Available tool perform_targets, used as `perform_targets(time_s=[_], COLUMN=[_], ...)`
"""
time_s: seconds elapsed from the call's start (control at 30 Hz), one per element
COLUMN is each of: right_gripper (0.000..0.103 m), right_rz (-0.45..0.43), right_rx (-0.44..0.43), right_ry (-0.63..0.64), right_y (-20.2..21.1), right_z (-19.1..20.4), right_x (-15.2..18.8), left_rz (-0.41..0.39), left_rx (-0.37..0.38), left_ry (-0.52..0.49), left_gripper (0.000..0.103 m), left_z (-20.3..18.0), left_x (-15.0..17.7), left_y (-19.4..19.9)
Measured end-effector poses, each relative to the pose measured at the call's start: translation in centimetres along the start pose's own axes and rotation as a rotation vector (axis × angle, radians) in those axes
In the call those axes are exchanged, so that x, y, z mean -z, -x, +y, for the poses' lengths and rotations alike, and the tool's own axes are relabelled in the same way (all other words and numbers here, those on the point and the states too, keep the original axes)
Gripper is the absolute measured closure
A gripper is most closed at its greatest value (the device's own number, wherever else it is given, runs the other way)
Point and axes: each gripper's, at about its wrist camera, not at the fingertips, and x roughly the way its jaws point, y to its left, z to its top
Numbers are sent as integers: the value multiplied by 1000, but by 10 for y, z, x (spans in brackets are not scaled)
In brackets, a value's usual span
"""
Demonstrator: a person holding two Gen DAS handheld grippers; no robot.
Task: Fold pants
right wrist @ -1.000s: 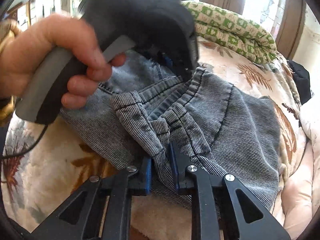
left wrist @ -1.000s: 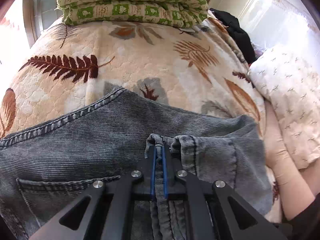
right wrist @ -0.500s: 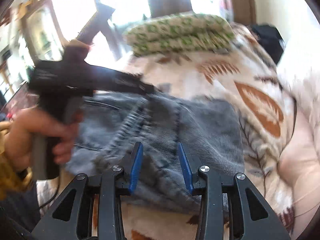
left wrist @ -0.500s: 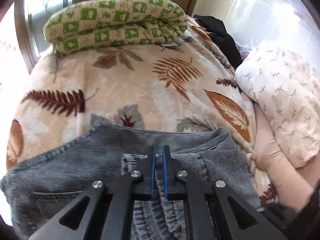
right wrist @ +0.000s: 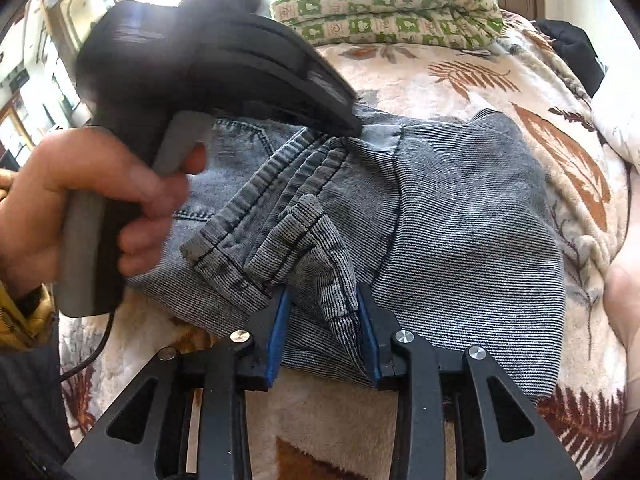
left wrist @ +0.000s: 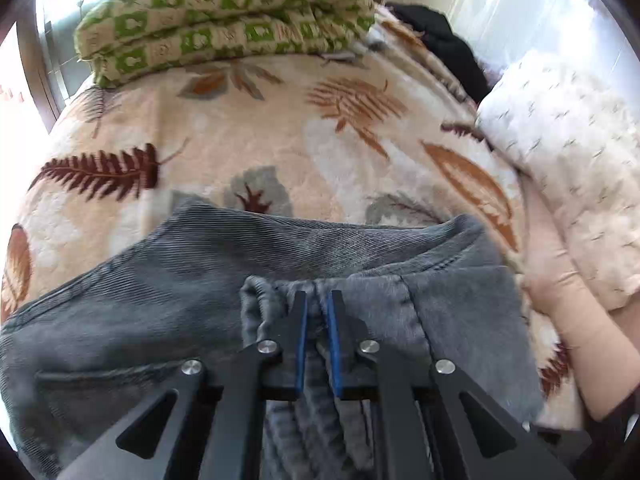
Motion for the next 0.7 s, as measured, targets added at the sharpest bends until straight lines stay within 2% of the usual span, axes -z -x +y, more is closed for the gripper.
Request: perform_targets(time_s=[0.03, 0.07, 0.13, 0.23, 0.3, 0.37, 0.43, 0.53, 0.6, 0.63, 0.7], right_gripper=[68, 66, 64, 58, 58, 58, 57, 56, 56, 54, 43], right_rz=[-16, -48, -95, -137, -130, -103, -35, -26, -25, -41, -84], right_rx=[6, 16, 18, -6, -8, -15, 5, 13, 16, 16, 12], right_ry=[-6, -2, 16, 53, 56, 33, 23, 46, 40, 42, 68], right_y=[6, 15, 27, 33, 25, 12, -13, -14, -5, 0, 14], right_z=[1, 3, 11, 25, 31, 31, 27, 30, 30, 31, 37], right_x=[1, -2, -8, -19, -22, -19, -13, -5, -10, -11, -14], left_rz=[-6, -6, -17, -33, -28, 20, 65, 20, 30, 32, 15], left_rx=[-4, -10, -26, -36, -79, -128, -147, -186, -158, -119, -83], left_ry=[-6, -13, -12, 10, 6, 8, 6, -61, -39, -19, 12], left_gripper=[77, 55, 30, 30, 30, 32, 36, 34, 35, 35, 30], left_z=[4, 8, 20, 43, 54, 65, 73, 66, 68, 72, 80], left_x=[3, 6, 16, 35, 44, 56, 66, 74, 70, 67, 65], left_y=[10, 18, 38, 61, 65, 54, 36, 31, 38, 45, 61])
